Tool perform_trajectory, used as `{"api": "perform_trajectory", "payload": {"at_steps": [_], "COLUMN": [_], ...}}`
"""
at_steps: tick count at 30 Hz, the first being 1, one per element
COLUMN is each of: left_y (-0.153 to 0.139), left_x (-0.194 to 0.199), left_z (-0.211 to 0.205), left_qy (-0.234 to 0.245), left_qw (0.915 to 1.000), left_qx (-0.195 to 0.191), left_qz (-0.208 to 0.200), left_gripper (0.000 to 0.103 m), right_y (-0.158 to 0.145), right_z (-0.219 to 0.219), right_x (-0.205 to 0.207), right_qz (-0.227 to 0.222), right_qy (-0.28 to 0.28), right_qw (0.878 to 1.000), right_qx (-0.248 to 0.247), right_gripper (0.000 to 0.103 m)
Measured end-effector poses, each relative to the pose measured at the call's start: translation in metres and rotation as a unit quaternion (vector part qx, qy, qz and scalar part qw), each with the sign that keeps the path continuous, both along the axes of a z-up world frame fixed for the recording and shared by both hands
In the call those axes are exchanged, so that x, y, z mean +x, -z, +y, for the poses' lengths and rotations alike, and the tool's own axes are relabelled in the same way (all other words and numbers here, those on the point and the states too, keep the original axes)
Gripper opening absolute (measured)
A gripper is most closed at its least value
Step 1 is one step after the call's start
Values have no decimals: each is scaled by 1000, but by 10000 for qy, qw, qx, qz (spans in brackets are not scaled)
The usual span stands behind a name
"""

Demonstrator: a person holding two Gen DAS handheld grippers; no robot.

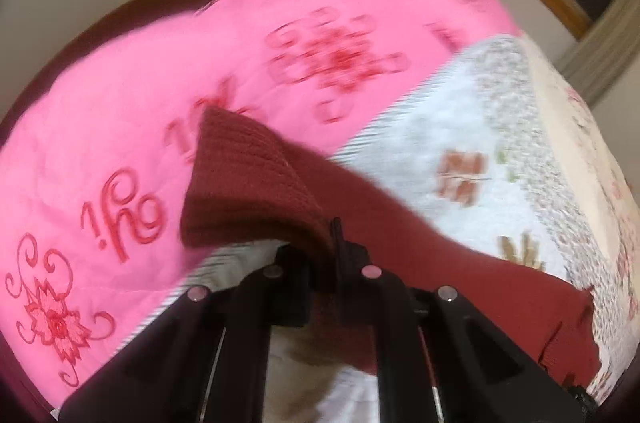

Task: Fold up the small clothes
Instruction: 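Grasp the other sleeve cuff with the left tool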

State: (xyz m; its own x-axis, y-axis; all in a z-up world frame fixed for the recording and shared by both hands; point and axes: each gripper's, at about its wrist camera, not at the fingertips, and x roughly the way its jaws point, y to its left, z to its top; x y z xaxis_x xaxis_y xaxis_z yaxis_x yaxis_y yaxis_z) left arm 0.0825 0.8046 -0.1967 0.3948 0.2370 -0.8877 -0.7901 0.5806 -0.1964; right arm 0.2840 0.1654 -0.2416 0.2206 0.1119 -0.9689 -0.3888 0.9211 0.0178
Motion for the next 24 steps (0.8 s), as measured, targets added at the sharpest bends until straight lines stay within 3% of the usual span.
{"api": "perform_trajectory", "payload": {"at_steps": [8, 12, 20, 24], "left_y": [-24, -7, 13, 16], "left_x": [62, 101, 144, 164], "left_z": [-91, -142, -242, -293], "left_qy": [1247, 1824, 2732, 3226], "left_qw": [9917, 9830, 9612, 9443], "left_qx": [193, 148, -238, -449], "left_qz": [-254, -165, -302, -469], "left_gripper": [6, 6, 6, 6], "right_y": [-6, -10, -10, -11], "right_z": [-26, -43, -75, -84], "right_x": [3, 5, 9, 9], "right_qz": [-24, -36, -1, -1], "right_qy": [173, 268, 515, 574], "right_qw": [9998, 9996, 9987, 9983], "right_qx": [2, 23, 41, 70], "right_gripper": [81, 81, 81, 81]}}
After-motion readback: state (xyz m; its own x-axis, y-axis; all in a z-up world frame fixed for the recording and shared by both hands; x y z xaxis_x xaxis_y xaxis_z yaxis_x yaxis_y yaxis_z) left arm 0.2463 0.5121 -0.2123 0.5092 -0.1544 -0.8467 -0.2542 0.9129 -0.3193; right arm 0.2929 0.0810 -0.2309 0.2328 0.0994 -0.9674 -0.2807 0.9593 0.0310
